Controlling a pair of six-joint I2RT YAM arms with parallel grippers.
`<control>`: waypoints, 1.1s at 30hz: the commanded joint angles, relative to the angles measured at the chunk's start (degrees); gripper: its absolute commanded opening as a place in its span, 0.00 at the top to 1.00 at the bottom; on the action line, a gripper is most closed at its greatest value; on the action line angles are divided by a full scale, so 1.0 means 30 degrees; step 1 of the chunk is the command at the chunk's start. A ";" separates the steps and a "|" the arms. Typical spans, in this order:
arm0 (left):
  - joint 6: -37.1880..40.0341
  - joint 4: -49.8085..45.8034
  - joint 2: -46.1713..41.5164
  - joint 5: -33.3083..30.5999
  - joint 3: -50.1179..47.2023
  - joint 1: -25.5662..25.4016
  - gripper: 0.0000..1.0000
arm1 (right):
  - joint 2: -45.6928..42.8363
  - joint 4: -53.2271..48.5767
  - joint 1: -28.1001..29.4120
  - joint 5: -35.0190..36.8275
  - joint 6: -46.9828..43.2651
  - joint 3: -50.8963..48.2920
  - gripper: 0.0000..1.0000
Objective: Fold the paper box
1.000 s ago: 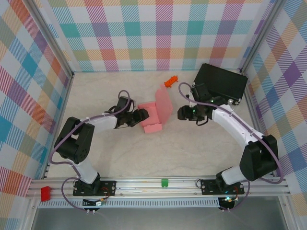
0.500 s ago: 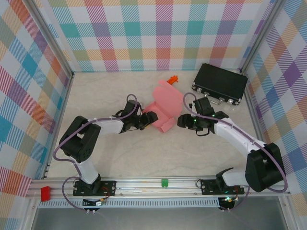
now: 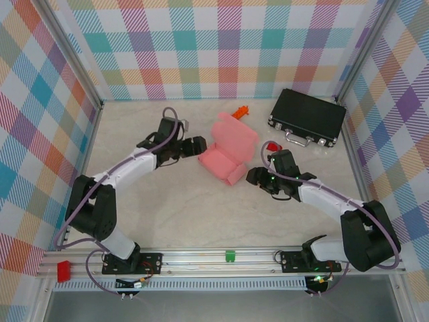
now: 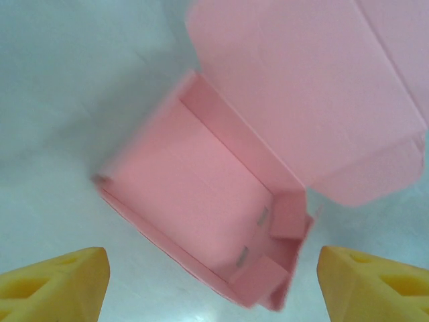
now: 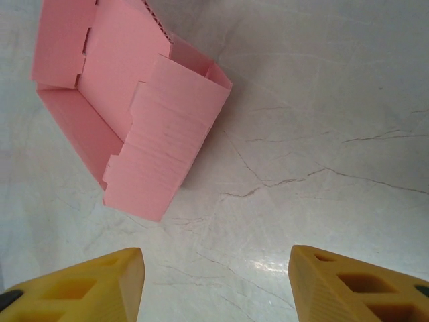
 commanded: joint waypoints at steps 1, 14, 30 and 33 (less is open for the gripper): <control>0.3576 -0.0941 0.1804 0.1217 0.1361 0.0933 0.19 | 0.0731 0.2852 0.0025 -0.1123 0.1221 -0.0346 0.41; 0.5976 0.0277 0.7367 0.6548 0.5104 0.1555 0.26 | 0.3886 0.7344 0.0083 -0.2025 0.3220 -0.1039 0.47; 0.3620 0.3272 0.8014 0.8986 0.2912 0.1293 0.32 | 0.7050 1.0691 0.0201 -0.3681 0.3348 -0.0406 0.56; 0.2795 0.4412 0.7484 0.9185 0.1753 0.1185 0.34 | 0.7167 1.0705 0.0200 -0.3792 0.3204 -0.0167 0.57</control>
